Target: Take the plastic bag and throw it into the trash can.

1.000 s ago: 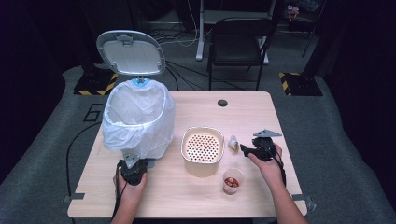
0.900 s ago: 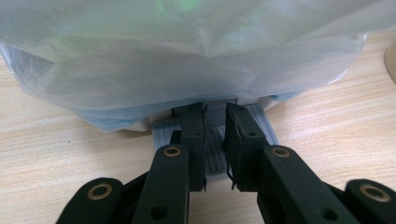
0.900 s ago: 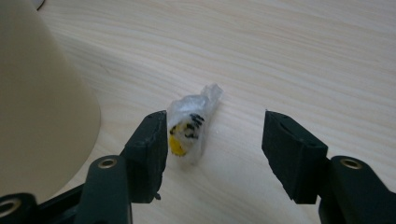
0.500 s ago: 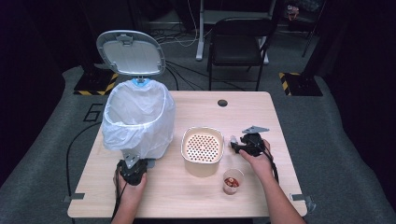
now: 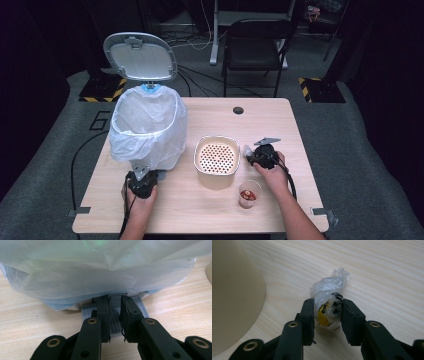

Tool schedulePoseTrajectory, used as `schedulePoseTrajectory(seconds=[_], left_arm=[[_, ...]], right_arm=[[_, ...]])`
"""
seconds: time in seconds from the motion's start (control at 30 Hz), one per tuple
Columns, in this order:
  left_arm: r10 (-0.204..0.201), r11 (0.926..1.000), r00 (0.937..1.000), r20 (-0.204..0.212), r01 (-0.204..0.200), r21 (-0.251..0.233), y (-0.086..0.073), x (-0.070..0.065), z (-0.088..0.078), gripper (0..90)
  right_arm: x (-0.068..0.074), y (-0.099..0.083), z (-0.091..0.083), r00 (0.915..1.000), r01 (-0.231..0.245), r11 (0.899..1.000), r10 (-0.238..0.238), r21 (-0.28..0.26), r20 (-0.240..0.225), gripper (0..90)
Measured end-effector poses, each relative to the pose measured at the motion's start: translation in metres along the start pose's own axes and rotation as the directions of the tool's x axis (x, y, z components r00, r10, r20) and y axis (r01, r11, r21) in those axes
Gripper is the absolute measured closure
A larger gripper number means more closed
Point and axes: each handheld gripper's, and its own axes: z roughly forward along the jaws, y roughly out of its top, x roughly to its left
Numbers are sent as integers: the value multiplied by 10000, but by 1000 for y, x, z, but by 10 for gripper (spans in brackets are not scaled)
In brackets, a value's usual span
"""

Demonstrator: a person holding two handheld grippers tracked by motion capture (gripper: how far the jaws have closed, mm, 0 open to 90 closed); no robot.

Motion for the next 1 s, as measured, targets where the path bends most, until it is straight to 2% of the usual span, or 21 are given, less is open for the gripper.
schedulePoseTrajectory(seconds=[0.17,0.47,0.53,0.57,0.6,0.63,0.67,0.73,0.77,0.8,0.83,0.87,0.9,0.93,0.97,1.0], left_arm=[[-46,10000,10000,-11,46,-52,0,0,0,784],[-74,10000,10000,-10,74,-53,0,0,0,783],[-55,10000,10000,-23,55,-47,0,0,0,784],[144,9998,9999,-42,-144,118,0,2,-1,784],[144,9998,9999,-42,-144,118,0,2,-1,784],[167,9997,9999,-17,-166,187,0,2,-1,784],[167,9997,9999,-17,-166,187,0,2,-1,784],[177,9997,9998,-40,-177,141,0,2,-1,784],[154,9998,9999,-60,-153,134,0,2,-1,784],[179,9997,9998,-40,-178,155,0,2,-1,784],[176,9997,9998,-44,-176,143,0,2,-1,784],[176,9997,9998,-44,-176,143,0,2,-1,784],[-61,10000,10000,-12,61,-63,0,0,0,783],[-61,10000,10000,-12,61,-63,0,0,0,784],[-26,10000,10000,-26,26,-45,0,0,0,784],[-26,10000,10000,-26,26,-45,0,0,0,784]], right_arm=[[-3,-3,-2,9994,-289,9996,289,-37,-187,691],[-4,-1,-10,9993,-291,9995,287,-145,-246,701],[-3,0,-16,9994,-303,9992,298,-271,-178,702],[-4,1,-23,9995,-281,9993,277,-257,-181,703],[-4,1,-23,9995,-281,9993,277,-257,-181,703],[-4,2,-31,9998,-113,9995,108,-309,-167,703],[-4,2,-31,9998,-113,9995,108,-309,-167,703],[-2,5,-42,9996,-262,9986,258,-450,-112,703],[-3,5,-48,9997,-122,9986,112,-509,-200,703],[-2,7,-52,9996,-189,9986,178,-487,-224,703],[0,10,-63,9997,-94,9983,81,-575,-224,704],[0,10,-63,9997,-94,9983,81,-575,-224,704],[0,13,-73,9996,-60,9978,41,-661,-296,704],[0,13,-73,9996,-60,9978,41,-661,-296,704],[0,17,-84,9992,-28,9971,-3,-756,-407,704],[0,17,-84,9992,-28,9971,-3,-756,-407,704]])
